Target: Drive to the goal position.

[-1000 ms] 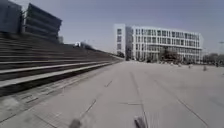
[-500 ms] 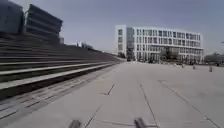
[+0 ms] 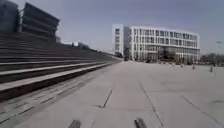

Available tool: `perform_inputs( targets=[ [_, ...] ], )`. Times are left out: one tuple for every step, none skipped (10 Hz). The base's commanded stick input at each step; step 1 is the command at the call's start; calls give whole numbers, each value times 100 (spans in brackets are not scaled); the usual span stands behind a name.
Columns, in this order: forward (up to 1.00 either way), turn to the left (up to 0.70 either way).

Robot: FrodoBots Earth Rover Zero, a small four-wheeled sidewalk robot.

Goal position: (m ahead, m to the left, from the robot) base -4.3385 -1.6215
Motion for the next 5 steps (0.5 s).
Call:
perform_inputs(
  targets=[
    [100, -39],
    [100, -39],
    [100, -39],
    [100, -39],
    [100, -16]
  ],
)
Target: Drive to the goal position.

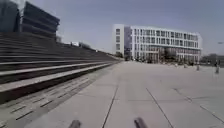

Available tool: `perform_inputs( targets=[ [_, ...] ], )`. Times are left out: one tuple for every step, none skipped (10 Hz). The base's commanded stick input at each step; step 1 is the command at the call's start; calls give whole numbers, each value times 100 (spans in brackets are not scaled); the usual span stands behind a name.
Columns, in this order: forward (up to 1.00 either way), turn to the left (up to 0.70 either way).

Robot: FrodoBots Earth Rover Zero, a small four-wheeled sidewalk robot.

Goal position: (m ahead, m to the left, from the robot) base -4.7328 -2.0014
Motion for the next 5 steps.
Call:
perform_inputs(
  targets=[
    [100, -3],
    [100, -10],
    [100, -18],
    [100, -26],
    [100, -34]
  ],
)
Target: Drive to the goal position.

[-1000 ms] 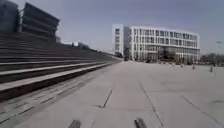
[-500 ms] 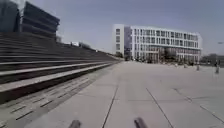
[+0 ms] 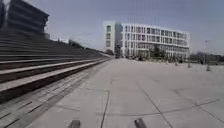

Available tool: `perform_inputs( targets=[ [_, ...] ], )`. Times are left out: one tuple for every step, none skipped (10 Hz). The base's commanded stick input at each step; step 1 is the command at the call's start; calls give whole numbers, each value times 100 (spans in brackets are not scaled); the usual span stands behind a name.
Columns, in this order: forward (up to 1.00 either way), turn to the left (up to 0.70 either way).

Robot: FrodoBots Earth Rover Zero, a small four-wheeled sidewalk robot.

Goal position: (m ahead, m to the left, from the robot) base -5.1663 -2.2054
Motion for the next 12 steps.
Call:
perform_inputs(
  targets=[
    [100, -33],
    [100, -17],
    [100, 0],
    [100, 1],
    [100, 1],
    [100, 1],
    [100, 1],
    [100, 1],
    [100, 1],
    [100, 1],
    [100, 1],
    [100, 1]
  ],
)
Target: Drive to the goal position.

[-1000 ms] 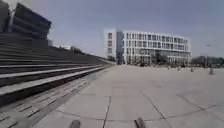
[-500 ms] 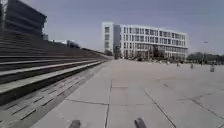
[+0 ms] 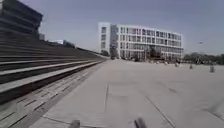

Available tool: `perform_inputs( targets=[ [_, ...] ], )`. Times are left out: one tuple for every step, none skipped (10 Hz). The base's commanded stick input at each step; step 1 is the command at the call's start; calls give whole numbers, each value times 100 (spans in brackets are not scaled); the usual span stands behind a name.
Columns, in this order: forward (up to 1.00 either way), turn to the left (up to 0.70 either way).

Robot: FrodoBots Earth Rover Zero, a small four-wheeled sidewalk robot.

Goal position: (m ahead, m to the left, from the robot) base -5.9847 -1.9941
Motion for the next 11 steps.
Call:
perform_inputs(
  targets=[
    [100, 1],
    [100, 1],
    [100, 1],
    [100, 1],
    [100, 1],
    [100, 1],
    [100, 1],
    [100, 1],
    [100, 1],
    [100, -16],
    [100, -35]
  ],
)
